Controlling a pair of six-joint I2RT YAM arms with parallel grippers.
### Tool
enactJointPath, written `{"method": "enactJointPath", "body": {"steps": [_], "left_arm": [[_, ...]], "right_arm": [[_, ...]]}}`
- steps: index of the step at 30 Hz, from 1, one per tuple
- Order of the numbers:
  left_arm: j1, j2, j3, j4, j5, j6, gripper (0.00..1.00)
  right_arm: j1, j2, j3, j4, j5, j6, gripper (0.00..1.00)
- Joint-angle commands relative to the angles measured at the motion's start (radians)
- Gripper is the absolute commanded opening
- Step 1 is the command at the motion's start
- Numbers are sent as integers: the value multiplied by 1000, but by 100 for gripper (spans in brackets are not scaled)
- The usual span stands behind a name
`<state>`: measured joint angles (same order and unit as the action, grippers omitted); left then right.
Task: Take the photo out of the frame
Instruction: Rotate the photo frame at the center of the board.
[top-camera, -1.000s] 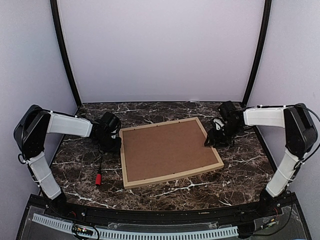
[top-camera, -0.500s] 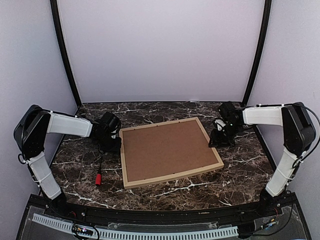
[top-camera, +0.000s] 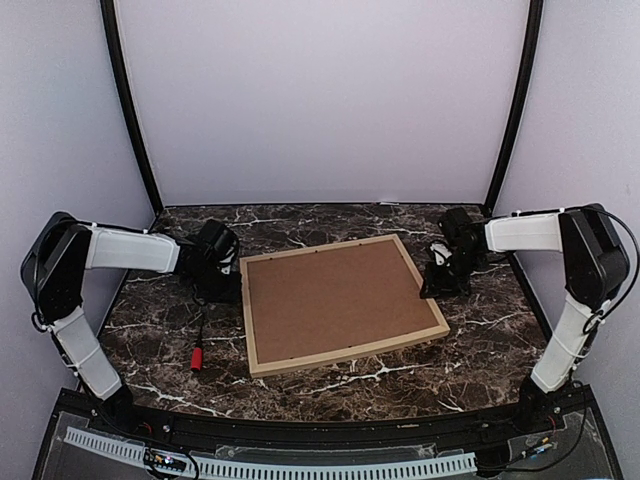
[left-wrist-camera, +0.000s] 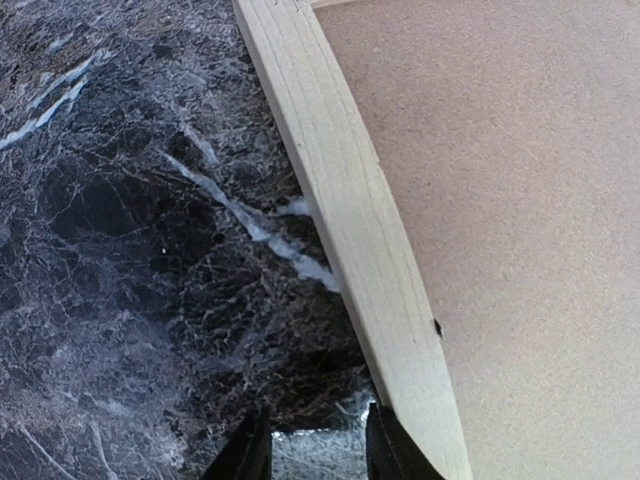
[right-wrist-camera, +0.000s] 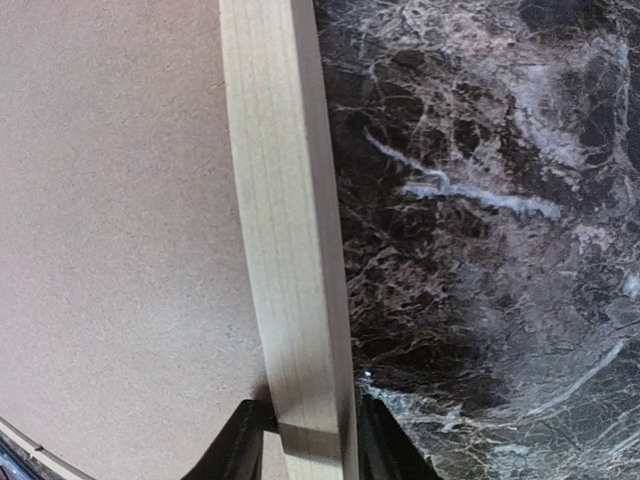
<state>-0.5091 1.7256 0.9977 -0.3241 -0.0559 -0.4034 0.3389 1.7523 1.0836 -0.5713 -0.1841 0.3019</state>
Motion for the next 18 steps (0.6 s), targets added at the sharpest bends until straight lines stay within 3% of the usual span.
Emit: {"method": "enactJointPath", "body": {"steps": [1,8,18], "left_arm": [[-6,-89,3,-47,50,-5,37],[-6,-180,-27,-139,148,-41,42],[-42,-229,-99,-145,349,-71,48]], "right_arm": [[-10,6,-14,25,-17,-1,26],[-13,-31,-44,46,-57,3,0],[-12,-115,-138,112,-146,53,0]]}}
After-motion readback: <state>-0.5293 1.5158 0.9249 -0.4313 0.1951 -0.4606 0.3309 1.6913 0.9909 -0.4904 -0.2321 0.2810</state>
